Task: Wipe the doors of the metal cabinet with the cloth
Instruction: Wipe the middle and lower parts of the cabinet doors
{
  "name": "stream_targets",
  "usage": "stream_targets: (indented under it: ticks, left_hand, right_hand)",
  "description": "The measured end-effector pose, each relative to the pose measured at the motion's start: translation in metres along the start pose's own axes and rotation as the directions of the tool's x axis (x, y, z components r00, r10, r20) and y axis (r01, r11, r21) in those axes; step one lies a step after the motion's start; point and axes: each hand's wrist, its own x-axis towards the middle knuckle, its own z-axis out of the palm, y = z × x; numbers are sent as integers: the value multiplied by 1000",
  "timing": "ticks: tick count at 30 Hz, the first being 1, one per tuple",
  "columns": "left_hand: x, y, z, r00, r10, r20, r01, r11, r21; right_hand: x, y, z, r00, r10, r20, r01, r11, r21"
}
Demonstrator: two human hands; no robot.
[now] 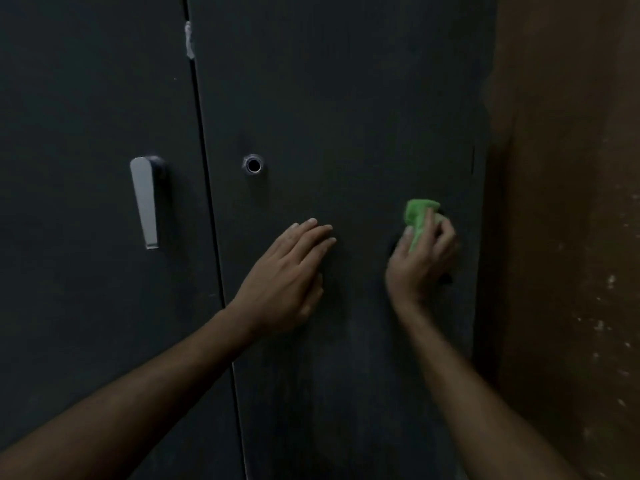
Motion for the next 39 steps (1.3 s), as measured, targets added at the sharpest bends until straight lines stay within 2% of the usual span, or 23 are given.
stream_targets:
  ticks: [2,4,5,7,9,10,11,14,15,16,18,20,21,22,24,26,29,31,33,35,36,37,39]
  left_hand:
    - [3,1,2,1000,18,14,-19,999,43]
    - [3,-2,4,999,41,22,-43,994,101]
    - [2,-4,5,999,47,28,-50,991,125]
    - [-1,-10,7,998,33,54,-41,989,145]
    - [-2,-16,10,997,11,76,-23,988,154]
    - [-2,-17,11,997,11,82,-25,986,167]
    - [-2,-18,12,996,15,87,-30,983,180]
    - [-3,-19,13,996,16,84,-32,980,197]
    - [-3,-20,13,996,17,85,-34,980,198]
    - [-3,-20,14,996,17,87,-34,979,201]
    - [-4,-21,14,996,18,92,-38,975,218]
    - [-5,-21,14,995,26,98,-47,972,229]
    - [-4,-22,14,995,32,97,-53,972,229]
    - [-4,-22,14,995,38,94,-59,972,229]
    - [-5,-23,15,994,42,99,-64,970,236]
    - [-5,-22,16,995,34,93,-56,968,246]
    - [-6,-16,21,998,25,63,-40,966,255]
    - [-9,-11,27,998,29,56,-43,968,248]
    - [-13,-8,31,997,49,64,-64,967,248]
    - [-16,-10,32,996,60,69,-76,965,251]
    - [-17,-11,31,996,55,70,-71,965,251]
    - [-18,-11,31,997,44,68,-60,967,246]
    - [-19,-13,30,999,13,45,-23,971,237]
  right_hand:
    - [-47,10,-4,941,-311,137,308,950,41]
    - [-75,44,-19,894,-386,225,398,917,-8]
    - [-73,62,-24,919,-328,220,348,936,-57]
    - [-43,79,-29,990,6,141,8,995,-102]
    - [14,67,-18,926,378,9,-377,926,-31]
    - [42,53,-10,904,426,-22,-426,905,10]
    - [62,36,-2,929,369,-34,-368,930,21]
    - [59,12,9,999,-12,-34,15,997,73]
    - [39,21,6,999,-32,-29,34,997,74]
    - [13,37,0,999,16,-34,-13,997,71]
    - [-35,71,-20,961,276,-25,-275,961,39]
    - [-47,81,-27,797,603,-1,-602,796,58]
    - [-37,77,-22,705,709,-8,-708,704,57]
    - [-21,69,-15,679,733,-30,-732,680,49]
    - [10,45,-5,810,584,-42,-584,812,29]
    - [19,29,-1,960,278,-27,-277,960,28]
    - [-20,50,-12,997,-39,68,37,999,26]
    - [-60,77,-29,993,12,114,-10,1000,-17]
    - [-68,87,-36,959,274,67,-274,962,-6]
    - [-35,73,-26,837,548,-9,-547,837,27]
    - [-11,59,-17,819,573,-42,-571,820,47]
    - [9,40,-9,857,513,-44,-510,858,63]
    - [22,0,2,976,219,-5,-217,972,91]
